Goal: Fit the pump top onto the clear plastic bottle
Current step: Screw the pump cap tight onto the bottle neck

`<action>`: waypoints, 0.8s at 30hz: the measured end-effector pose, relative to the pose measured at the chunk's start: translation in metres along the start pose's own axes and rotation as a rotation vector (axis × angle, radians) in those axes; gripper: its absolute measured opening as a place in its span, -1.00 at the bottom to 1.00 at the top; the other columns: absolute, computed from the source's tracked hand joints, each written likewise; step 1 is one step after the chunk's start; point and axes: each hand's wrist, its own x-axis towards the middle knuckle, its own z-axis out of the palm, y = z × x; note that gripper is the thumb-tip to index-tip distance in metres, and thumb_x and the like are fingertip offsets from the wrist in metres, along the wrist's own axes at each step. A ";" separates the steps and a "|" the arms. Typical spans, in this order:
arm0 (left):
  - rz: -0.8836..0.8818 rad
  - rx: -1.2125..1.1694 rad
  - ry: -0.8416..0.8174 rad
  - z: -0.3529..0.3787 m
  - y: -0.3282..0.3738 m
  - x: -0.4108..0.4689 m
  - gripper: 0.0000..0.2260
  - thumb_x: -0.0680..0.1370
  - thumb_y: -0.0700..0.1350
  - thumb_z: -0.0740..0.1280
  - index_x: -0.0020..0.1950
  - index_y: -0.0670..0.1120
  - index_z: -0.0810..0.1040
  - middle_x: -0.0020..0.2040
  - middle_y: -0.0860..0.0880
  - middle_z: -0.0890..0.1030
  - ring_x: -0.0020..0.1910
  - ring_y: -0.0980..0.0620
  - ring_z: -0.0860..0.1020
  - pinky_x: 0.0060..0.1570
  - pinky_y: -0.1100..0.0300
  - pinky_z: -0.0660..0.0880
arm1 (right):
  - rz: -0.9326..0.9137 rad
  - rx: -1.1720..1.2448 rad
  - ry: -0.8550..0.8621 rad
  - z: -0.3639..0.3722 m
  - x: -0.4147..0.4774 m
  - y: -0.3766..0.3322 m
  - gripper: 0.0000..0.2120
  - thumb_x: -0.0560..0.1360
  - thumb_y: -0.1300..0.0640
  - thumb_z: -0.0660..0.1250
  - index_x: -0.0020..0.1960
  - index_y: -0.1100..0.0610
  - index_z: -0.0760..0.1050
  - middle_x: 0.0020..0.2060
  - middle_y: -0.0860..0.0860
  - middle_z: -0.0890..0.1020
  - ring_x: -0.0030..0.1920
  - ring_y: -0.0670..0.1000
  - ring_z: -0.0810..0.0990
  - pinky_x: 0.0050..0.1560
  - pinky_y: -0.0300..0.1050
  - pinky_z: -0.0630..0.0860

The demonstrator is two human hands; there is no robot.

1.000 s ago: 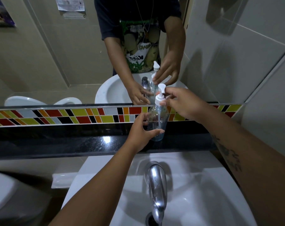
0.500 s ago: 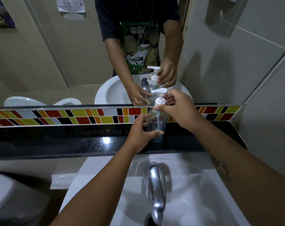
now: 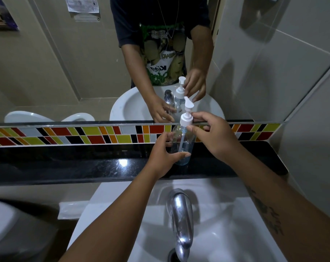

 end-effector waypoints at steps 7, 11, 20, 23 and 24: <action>0.001 0.004 0.006 0.000 -0.001 0.001 -0.42 0.36 -0.12 0.63 0.30 -0.03 0.46 0.28 0.01 0.54 0.17 0.10 0.53 -0.13 0.47 0.51 | 0.020 0.121 -0.160 -0.003 0.009 -0.007 -0.61 0.51 0.10 0.37 0.33 -0.04 0.46 0.18 -0.18 0.55 0.23 -0.06 0.53 0.30 -0.04 0.44; -0.005 0.000 -0.001 0.000 0.000 0.001 -0.43 0.38 -0.12 0.62 0.30 -0.01 0.46 0.28 0.03 0.54 0.16 0.13 0.52 -0.13 0.39 0.52 | 0.047 0.139 -0.093 0.001 0.007 -0.003 -0.61 0.52 0.10 0.36 0.34 0.02 0.48 0.24 -0.04 0.60 0.23 -0.03 0.55 0.31 -0.01 0.46; -0.008 -0.023 0.013 0.002 -0.002 0.001 -0.45 0.37 -0.13 0.63 0.27 0.01 0.47 0.26 0.03 0.56 0.19 0.10 0.54 -0.05 0.31 0.53 | 0.012 0.104 0.125 0.008 0.004 0.000 -0.76 0.46 0.15 0.44 0.11 0.15 0.56 0.02 0.00 0.65 0.00 -0.11 0.58 -0.16 -0.52 0.40; -0.010 -0.024 0.006 0.002 -0.001 0.001 -0.46 0.37 -0.13 0.63 0.26 0.01 0.47 0.25 0.04 0.55 0.17 0.12 0.53 -0.09 0.34 0.52 | 0.003 0.125 -0.049 0.000 0.010 -0.004 -0.65 0.49 0.12 0.41 0.26 0.05 0.50 0.14 -0.07 0.60 0.13 -0.12 0.54 0.04 -0.37 0.42; -0.009 -0.023 0.006 0.002 -0.001 0.001 -0.46 0.37 -0.12 0.63 0.26 0.02 0.47 0.25 0.05 0.56 0.17 0.12 0.53 -0.08 0.33 0.52 | 0.008 0.158 -0.128 -0.003 0.011 -0.006 -0.60 0.50 0.12 0.39 0.33 0.02 0.47 0.17 -0.10 0.59 0.15 -0.14 0.54 0.10 -0.32 0.42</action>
